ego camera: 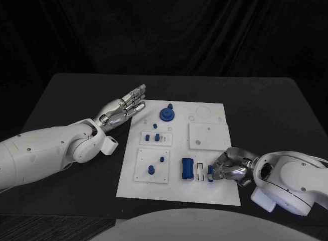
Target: Assemble the parts on the task board
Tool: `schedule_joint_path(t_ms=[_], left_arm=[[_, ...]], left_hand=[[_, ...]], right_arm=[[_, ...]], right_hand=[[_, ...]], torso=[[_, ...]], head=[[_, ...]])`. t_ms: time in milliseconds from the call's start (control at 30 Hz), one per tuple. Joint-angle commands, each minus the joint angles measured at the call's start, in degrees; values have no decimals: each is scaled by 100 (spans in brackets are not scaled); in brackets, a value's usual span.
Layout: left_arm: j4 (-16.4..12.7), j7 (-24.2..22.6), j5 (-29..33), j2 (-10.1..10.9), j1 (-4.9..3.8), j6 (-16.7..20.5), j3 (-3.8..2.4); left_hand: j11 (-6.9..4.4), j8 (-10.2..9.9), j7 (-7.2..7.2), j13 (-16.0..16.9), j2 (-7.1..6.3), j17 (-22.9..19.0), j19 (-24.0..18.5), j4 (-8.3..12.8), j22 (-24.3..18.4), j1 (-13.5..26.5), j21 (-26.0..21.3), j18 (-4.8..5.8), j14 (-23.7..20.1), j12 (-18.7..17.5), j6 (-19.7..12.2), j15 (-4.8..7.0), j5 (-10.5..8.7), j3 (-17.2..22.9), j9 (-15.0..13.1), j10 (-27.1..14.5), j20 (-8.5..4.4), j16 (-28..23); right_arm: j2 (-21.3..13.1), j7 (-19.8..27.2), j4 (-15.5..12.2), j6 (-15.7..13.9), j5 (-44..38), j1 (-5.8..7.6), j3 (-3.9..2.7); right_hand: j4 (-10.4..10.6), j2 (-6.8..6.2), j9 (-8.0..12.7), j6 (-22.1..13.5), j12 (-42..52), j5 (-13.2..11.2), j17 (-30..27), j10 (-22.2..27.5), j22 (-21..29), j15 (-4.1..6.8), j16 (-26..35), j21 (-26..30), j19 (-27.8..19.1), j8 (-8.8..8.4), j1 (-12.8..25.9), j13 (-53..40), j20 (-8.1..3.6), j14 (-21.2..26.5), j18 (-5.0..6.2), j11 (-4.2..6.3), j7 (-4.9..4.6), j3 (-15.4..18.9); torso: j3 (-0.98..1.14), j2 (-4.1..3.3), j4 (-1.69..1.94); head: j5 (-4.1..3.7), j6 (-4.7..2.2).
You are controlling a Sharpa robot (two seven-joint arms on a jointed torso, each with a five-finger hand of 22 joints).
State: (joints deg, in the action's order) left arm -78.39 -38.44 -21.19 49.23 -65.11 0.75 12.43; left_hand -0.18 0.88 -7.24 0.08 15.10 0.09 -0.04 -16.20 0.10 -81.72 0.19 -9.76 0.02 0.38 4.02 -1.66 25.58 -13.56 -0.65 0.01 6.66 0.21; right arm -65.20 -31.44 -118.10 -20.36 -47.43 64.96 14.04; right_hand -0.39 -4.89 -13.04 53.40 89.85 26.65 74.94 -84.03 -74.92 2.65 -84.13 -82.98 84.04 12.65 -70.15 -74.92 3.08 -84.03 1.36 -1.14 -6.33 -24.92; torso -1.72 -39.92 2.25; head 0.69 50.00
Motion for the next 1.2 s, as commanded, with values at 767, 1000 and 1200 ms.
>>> schedule_joint_path(t_ms=[767, 1000, 1200], left_arm=[[13, 43, -4, -40, 8, -223, -5], [22, 81, -4, -46, 9, -266, -5], [20, 109, -4, -46, 9, -289, -5]], left_hand=[[64, -13, 93, -8, 18, -9, 4, 8, -10, -81, -19, 46, -2, -38, 3, -132, 45, 50, -11, -1, 165, -21], [70, -8, 135, -8, 25, -9, 4, 26, -10, -114, -19, 35, -2, -38, 31, -164, 73, 70, -16, -1, 209, -21], [66, 0, 195, -8, 27, -9, 4, 48, -10, -149, -19, 25, -2, -38, 70, -175, 106, 92, -22, -1, 228, -21]], right_arm=[[295, -170, 304, -71, 623, -15, 14], [320, -137, 317, -47, 624, -15, 14], [346, -148, 304, -7, 624, -15, 13]], right_hand=[[215, 102, -94, 129, 15, 135, -28, -597, -1270, 13, -23, -10, 311, 77, 460, -1508, 36, -331, 45, -9, 43, 318], [260, 125, -118, 124, 15, 74, -31, -597, -1272, 21, -24, -16, 312, 82, 526, -1508, 26, -330, 43, -2, 50, 441], [258, 143, -140, 152, 15, 32, -28, -597, -1269, 28, -26, -7, 308, 104, 522, -1508, 21, -331, 46, 9, 65, 493]], torso=[[2, 4, -1], [1, 0, -3], [3, -5, 0]], head=[[55, 0], [58, 0], [54, 0]])
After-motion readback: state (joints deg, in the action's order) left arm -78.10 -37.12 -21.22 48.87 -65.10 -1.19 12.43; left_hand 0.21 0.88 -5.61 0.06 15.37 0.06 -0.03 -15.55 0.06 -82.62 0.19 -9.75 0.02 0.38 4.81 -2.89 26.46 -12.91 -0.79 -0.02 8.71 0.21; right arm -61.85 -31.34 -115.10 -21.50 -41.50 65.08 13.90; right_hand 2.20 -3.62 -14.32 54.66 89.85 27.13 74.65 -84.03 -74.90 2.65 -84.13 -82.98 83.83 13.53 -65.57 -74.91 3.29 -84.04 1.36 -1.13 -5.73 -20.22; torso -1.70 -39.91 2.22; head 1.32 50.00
